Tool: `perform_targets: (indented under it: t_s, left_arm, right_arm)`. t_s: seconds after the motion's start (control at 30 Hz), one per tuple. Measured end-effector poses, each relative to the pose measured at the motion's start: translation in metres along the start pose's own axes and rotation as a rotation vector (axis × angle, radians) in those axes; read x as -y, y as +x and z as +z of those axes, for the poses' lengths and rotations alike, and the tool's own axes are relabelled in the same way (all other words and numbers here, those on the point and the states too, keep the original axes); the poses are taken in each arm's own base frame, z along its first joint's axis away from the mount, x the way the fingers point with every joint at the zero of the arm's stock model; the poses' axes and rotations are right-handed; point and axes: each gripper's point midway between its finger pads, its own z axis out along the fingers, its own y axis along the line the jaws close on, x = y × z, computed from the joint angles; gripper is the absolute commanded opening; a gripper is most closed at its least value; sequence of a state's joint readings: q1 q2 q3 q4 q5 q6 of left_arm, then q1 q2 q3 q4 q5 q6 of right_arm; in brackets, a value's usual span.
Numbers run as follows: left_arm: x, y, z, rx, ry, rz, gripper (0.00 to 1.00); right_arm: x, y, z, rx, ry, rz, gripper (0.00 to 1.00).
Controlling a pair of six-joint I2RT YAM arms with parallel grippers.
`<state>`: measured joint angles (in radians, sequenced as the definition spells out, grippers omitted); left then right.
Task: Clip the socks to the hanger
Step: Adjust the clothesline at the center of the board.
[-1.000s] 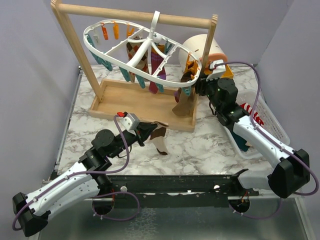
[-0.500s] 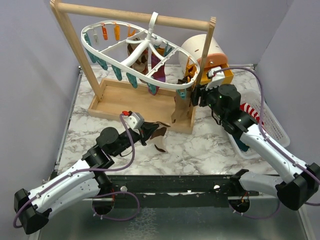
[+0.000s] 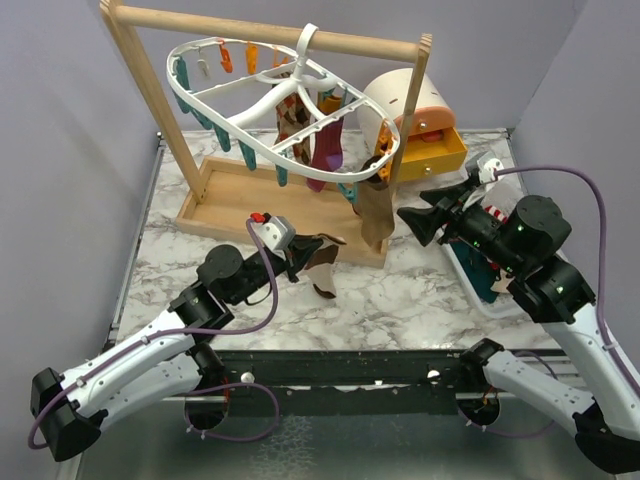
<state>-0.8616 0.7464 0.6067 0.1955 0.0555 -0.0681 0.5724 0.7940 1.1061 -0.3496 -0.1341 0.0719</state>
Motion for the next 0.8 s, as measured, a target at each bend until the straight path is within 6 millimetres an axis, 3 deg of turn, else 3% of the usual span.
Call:
perform_targets:
  t_s: [0.2, 0.4, 0.57, 0.63, 0.7, 0.8]
  left_arm:
    - [-0.005, -0.005, 0.004, 0.011, -0.025, 0.007, 0.0]
    - [-0.011, -0.008, 0.004, 0.02, -0.059, 0.007, 0.0]
    - [-0.013, -0.008, 0.004, 0.018, -0.076, 0.007, 0.0]
    - [-0.014, -0.007, 0.002, 0.015, -0.082, 0.007, 0.0]
    - [-0.015, -0.008, 0.0, 0.015, -0.085, 0.007, 0.0]
    - [-0.015, -0.014, -0.004, 0.032, -0.09, 0.006, 0.0]
  right_arm:
    - [-0.032, -0.022, 0.003, -0.011, -0.172, 0.024, 0.63]
    - [-0.059, -0.039, 0.02, -0.029, -0.285, 0.068, 0.63]
    - [-0.134, -0.048, 0.028, -0.055, -0.441, 0.06, 0.64]
    - [-0.153, -0.045, 0.028, -0.069, -0.466, 0.057, 0.64]
    - [-0.158, -0.041, 0.03, -0.08, -0.442, 0.067, 0.64]
    - [-0.143, -0.042, 0.037, -0.067, -0.343, 0.095, 0.64]
